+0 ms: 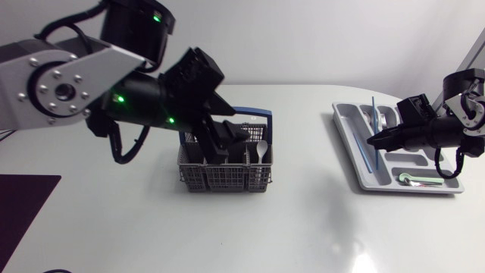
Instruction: Unload the cutlery basket into the drawer organizer.
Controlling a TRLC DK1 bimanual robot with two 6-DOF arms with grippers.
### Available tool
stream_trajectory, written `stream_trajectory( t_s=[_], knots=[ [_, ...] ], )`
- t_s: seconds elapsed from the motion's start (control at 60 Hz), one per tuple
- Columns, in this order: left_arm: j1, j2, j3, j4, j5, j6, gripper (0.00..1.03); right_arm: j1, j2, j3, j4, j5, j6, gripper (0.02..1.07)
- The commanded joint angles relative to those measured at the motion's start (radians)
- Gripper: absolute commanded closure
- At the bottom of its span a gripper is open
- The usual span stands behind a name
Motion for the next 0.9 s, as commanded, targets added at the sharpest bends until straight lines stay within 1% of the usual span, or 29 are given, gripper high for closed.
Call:
stream_trajectory(
  t_s=[0.0, 0.117, 0.2, 0.317, 0.433, 0.483, 0.517, 0.583, 0.617, 0.65, 0.667, 0.683, 0.7, 0.75, 0.783, 0.817, 0.85, 0.883],
  knots=[
    [-0.037, 0.049, -0.032, -0.007, -0.03, 0.064, 0.28, -0.031, 0.085, 0.054, 0.028, 0.019, 0.052, 1.01],
    [-0.075, 0.103, -0.036, 0.002, -0.088, 0.11, 0.28, -0.051, 0.2, 0.112, 0.049, 0.073, 0.095, 1.01],
    [-0.09, 0.131, -0.038, 0.025, -0.113, 0.121, 0.28, -0.053, 0.258, 0.141, 0.048, 0.104, 0.11, 1.01],
    [-0.11, 0.164, -0.041, 0.06, -0.145, 0.144, 0.28, -0.054, 0.307, 0.169, 0.048, 0.117, 0.127, 1.01],
    [-0.122, 0.203, -0.044, 0.121, -0.179, 0.155, 0.29, -0.045, 0.35, 0.178, 0.048, 0.133, 0.141, 0.99],
    [-0.124, 0.218, -0.047, 0.149, -0.192, 0.158, 0.31, -0.04, 0.361, 0.176, 0.052, 0.136, 0.144, 0.98],
    [-0.126, 0.229, -0.048, 0.164, -0.203, 0.162, 0.31, -0.039, 0.366, 0.175, 0.054, 0.136, 0.144, 0.93],
    [-0.132, 0.247, -0.053, 0.201, -0.22, 0.169, 0.35, -0.037, 0.37, 0.173, 0.055, 0.136, 0.142, 0.79],
    [-0.133, 0.253, -0.056, 0.218, -0.225, 0.172, 0.37, -0.037, 0.37, 0.172, 0.057, 0.136, 0.142, 0.71],
    [-0.138, 0.263, -0.056, 0.233, -0.231, 0.172, 0.39, -0.039, 0.37, 0.169, 0.058, 0.136, 0.142, 0.61],
    [-0.138, 0.266, -0.058, 0.243, -0.24, 0.173, 0.39, -0.039, 0.37, 0.167, 0.058, 0.136, 0.142, 0.53],
    [-0.141, 0.27, -0.058, 0.25, -0.246, 0.175, 0.39, -0.039, 0.37, 0.166, 0.06, 0.136, 0.142, 0.49],
    [-0.144, 0.273, -0.058, 0.255, -0.252, 0.176, 0.39, -0.039, 0.37, 0.162, 0.062, 0.136, 0.142, 0.47],
    [-0.149, 0.287, -0.059, 0.284, -0.274, 0.189, 0.45, -0.04, 0.37, 0.156, 0.065, 0.134, 0.137, 0.4],
    [-0.152, 0.296, -0.059, 0.301, -0.288, 0.192, 0.46, -0.04, 0.367, 0.149, 0.069, 0.134, 0.136, 0.37],
    [-0.158, 0.307, -0.059, 0.312, -0.3, 0.196, 0.46, -0.04, 0.364, 0.141, 0.077, 0.134, 0.134, 0.35],
    [-0.159, 0.325, -0.055, 0.325, -0.314, 0.201, 0.49, -0.04, 0.355, 0.127, 0.088, 0.133, 0.133, 0.32],
    [-0.162, 0.338, -0.055, 0.338, -0.327, 0.201, 0.5, -0.04, 0.349, 0.12, 0.091, 0.131, 0.131, 0.31]
  ],
)
